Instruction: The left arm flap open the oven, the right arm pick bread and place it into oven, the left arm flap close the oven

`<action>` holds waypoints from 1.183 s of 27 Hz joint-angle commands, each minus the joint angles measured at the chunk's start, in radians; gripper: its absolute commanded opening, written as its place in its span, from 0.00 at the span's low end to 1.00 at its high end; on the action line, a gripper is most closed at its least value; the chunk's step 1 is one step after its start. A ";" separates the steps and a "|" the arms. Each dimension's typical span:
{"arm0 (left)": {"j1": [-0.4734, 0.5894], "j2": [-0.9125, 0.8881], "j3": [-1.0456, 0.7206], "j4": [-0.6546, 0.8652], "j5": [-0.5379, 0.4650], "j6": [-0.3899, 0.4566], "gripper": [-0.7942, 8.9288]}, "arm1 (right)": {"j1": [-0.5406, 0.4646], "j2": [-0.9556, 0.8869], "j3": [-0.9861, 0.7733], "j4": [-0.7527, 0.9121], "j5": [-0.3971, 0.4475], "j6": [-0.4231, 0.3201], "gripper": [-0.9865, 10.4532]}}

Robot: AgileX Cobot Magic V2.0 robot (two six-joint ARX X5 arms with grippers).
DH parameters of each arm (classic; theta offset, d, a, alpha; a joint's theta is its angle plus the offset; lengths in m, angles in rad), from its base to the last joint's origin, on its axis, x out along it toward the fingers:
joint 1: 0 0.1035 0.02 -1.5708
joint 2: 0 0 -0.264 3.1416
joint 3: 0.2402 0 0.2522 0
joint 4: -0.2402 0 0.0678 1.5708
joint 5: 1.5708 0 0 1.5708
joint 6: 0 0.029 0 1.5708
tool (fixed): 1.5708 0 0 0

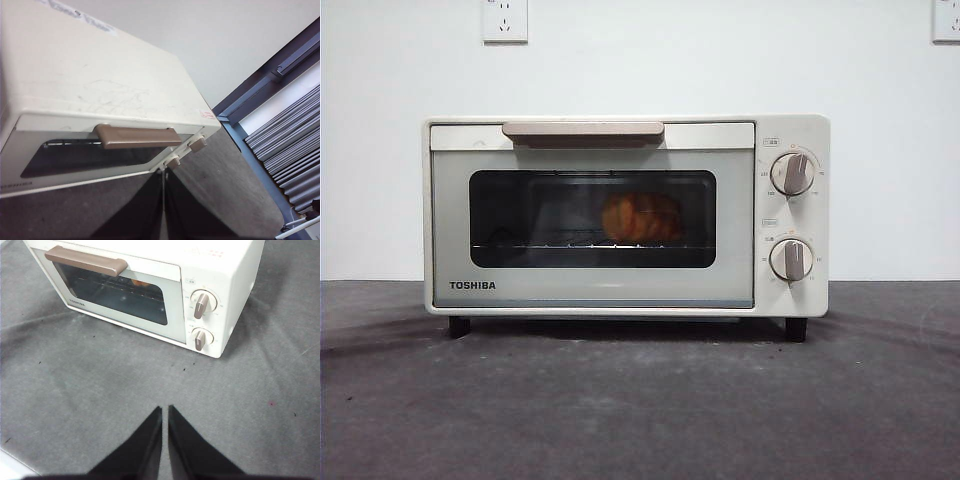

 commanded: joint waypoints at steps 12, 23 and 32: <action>-0.019 -0.119 0.003 0.029 -0.002 0.024 0.09 | 0.008 0.002 0.007 0.011 0.004 -0.009 0.10; 0.014 -0.528 -0.528 0.335 -0.270 0.364 0.09 | 0.008 0.002 0.007 0.010 0.005 -0.009 0.10; 0.021 -0.749 -0.775 0.294 -0.728 0.295 0.09 | 0.008 0.002 0.007 0.010 0.005 -0.009 0.10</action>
